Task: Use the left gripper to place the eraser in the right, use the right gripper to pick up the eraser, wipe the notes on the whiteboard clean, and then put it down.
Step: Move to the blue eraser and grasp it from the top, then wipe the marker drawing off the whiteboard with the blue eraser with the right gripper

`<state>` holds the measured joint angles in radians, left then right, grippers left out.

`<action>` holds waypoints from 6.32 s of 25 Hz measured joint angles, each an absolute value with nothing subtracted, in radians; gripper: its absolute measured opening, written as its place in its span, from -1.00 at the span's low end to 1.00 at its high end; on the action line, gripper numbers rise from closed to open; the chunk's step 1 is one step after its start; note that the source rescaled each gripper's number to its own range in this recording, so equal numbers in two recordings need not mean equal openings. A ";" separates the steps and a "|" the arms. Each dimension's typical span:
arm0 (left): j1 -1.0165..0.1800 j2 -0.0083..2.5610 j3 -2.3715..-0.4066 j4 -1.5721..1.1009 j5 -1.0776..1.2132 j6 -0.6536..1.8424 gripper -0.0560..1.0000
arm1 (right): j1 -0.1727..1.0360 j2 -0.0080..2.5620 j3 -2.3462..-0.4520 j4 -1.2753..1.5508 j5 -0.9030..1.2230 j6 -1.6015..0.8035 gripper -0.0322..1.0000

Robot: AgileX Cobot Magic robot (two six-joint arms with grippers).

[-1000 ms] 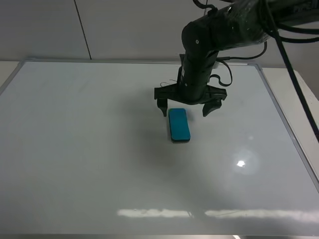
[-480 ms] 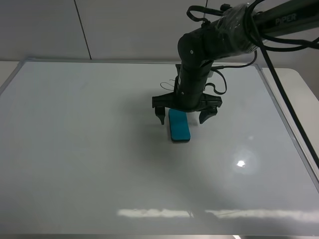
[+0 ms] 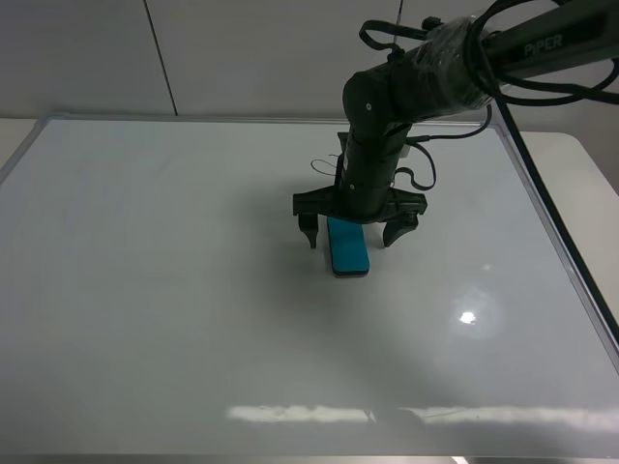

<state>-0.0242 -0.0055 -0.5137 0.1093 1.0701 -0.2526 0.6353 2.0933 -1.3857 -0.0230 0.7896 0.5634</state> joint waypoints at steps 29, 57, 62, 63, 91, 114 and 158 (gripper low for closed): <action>-0.024 -0.005 -0.514 0.112 1.070 -0.253 1.00 | 0.635 2.098 -1.394 -0.014 0.811 0.534 -0.88; -0.024 -0.005 -0.514 0.112 1.070 -0.253 1.00 | 0.565 2.439 -2.168 0.013 1.054 0.373 -0.88; -0.024 -0.005 -0.514 0.112 1.070 -0.253 1.00 | 0.584 2.497 -2.249 0.013 1.070 0.381 -0.88; -0.024 -0.005 -0.514 0.112 1.070 -0.253 1.00 | 0.585 2.506 -2.253 0.013 1.070 0.386 -0.88; -0.024 -0.005 -0.514 0.112 1.070 -0.253 1.00 | 0.532 2.554 -2.267 -0.031 1.134 0.386 -0.89; -0.024 -0.005 -0.514 0.112 1.070 -0.253 1.00 | 0.415 2.551 -2.272 -0.120 1.200 0.291 -0.89; -0.024 -0.005 -0.514 0.114 1.070 -0.253 1.00 | 0.511 2.617 -2.354 -0.189 1.067 0.426 -0.89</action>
<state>-0.0242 -0.0055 -0.5137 0.1138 1.0701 -0.2526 0.5108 2.6166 -2.3538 -0.1895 1.0666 0.4259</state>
